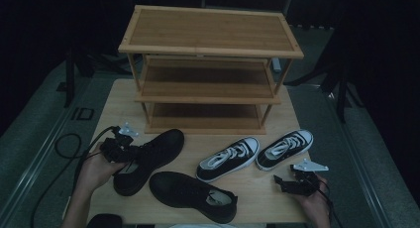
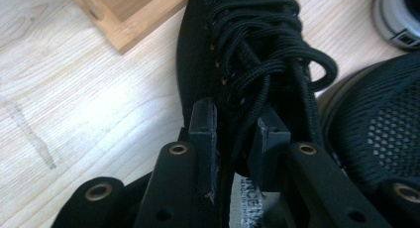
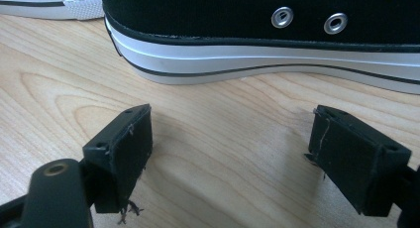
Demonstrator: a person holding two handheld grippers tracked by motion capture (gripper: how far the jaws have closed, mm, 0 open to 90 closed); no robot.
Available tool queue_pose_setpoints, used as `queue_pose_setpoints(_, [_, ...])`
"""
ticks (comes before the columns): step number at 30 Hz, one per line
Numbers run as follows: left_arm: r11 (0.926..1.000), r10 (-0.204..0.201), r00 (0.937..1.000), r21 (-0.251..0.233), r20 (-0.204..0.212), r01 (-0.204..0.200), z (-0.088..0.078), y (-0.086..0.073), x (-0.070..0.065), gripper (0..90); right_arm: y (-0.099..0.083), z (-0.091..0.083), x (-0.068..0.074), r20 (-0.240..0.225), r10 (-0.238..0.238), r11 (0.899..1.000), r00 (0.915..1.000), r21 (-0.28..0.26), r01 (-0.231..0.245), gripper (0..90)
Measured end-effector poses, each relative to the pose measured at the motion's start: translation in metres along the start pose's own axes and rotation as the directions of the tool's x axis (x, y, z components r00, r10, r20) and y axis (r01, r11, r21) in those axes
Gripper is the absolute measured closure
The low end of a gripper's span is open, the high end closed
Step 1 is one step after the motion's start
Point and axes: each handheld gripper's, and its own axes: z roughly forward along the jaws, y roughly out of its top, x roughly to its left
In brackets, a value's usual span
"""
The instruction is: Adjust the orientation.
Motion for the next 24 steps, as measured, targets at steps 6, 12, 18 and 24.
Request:
queue_pose_setpoints(6, [0.9997,-0.011,0.9999,0.022,-0.006,0.011,0.0014,0.0029,0.0009,84.4,0.0,0.0,-0.0001,0.0,-0.001,1.0,1.0,0.0,0.001,17.0])
queue_pose_setpoints(12, [0.9984,-0.056,0.9984,0.005,0.01,0.056,0.0012,0.0013,0.0042,86.9,0.0,0.0,0.0,0.0,0.0,1.0,1.0,0.0,0.0,17.0])
queue_pose_setpoints(18, [0.9969,-0.079,0.9966,0.001,0.021,0.079,0.0005,0.001,0.0071,87.2,0.0,0.0,-0.0001,0.0,0.0,1.0,1.0,0.0,0.0,17.0])
queue_pose_setpoints(24, [0.9947,-0.102,0.9944,-0.012,0.027,0.102,0.0,0.0002,0.0089,87.3,0.0,0.0,-0.0001,0.0,0.0,1.0,1.0,0.0,0.0,17.0])
